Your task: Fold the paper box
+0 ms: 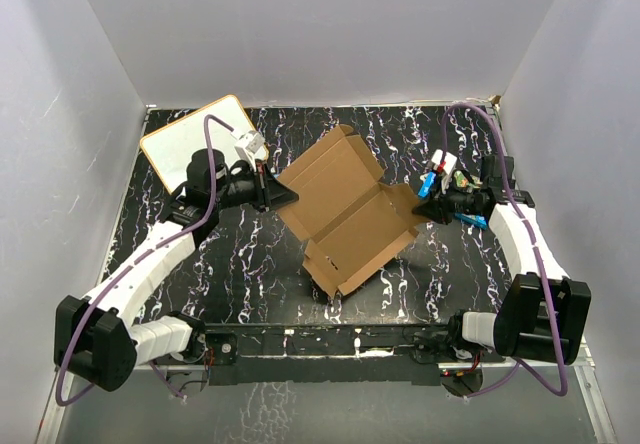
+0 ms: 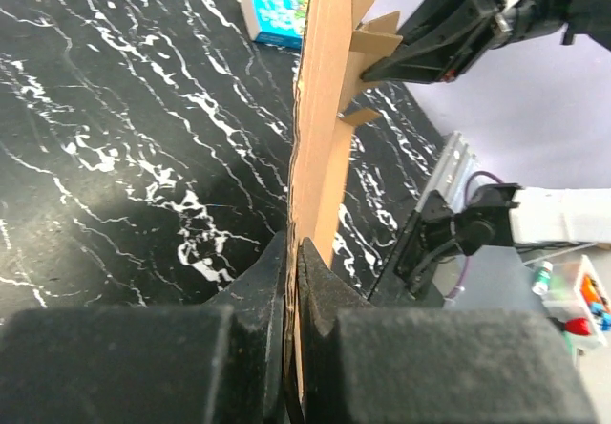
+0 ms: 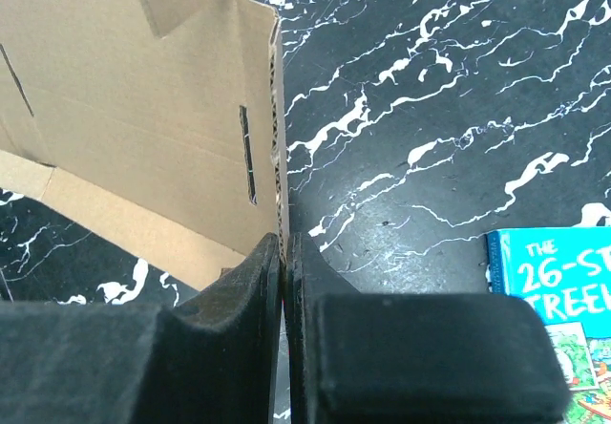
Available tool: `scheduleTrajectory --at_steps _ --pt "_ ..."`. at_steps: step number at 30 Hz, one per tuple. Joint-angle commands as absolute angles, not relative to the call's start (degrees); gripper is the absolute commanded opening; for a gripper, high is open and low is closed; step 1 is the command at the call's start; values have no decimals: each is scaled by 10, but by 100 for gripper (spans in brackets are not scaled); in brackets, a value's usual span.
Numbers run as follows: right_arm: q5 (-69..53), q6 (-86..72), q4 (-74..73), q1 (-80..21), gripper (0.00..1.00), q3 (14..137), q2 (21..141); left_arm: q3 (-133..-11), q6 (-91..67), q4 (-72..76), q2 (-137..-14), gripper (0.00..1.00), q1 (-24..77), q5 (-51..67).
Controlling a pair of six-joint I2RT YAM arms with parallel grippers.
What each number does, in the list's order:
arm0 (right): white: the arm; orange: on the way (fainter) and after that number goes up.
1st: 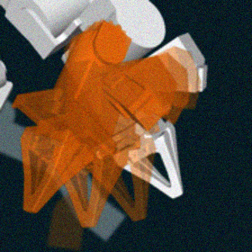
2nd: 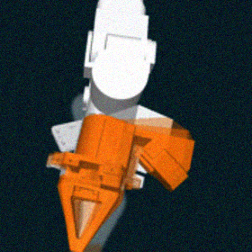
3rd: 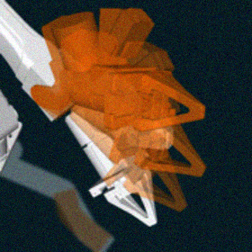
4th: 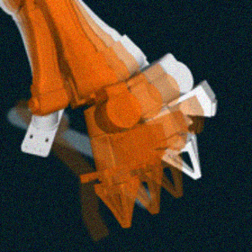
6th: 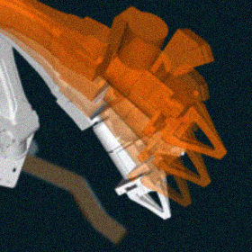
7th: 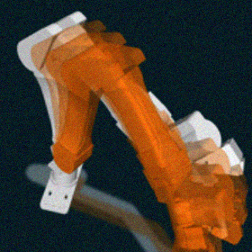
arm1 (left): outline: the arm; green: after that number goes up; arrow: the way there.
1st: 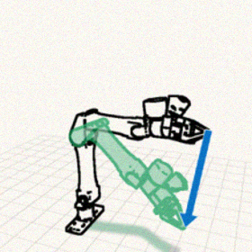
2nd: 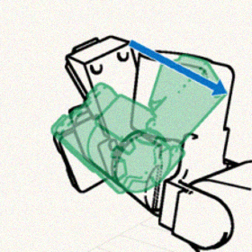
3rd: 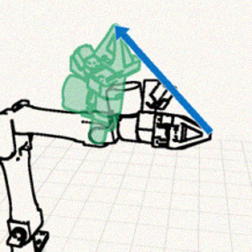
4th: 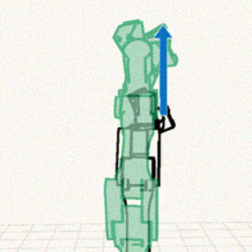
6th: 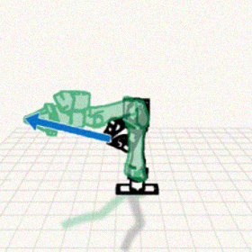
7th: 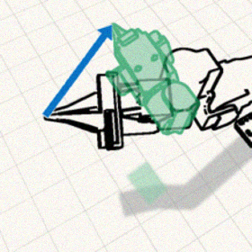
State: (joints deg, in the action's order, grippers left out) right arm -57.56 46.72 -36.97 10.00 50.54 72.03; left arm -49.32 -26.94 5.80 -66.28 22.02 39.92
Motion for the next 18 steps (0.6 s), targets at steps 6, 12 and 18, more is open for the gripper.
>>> scheduleTrajectory --at_steps 6,12,18 --pt "-603 415 -298 99 8 481 708 -496 -185 4 -634 0 267 221" --pt "-613 410 -286 99 8 464 706 -467 -173 43 -632 0 323 154" --pt "-597 400 -265 98 8 453 717 -459 -160 66 -642 0 327 147"
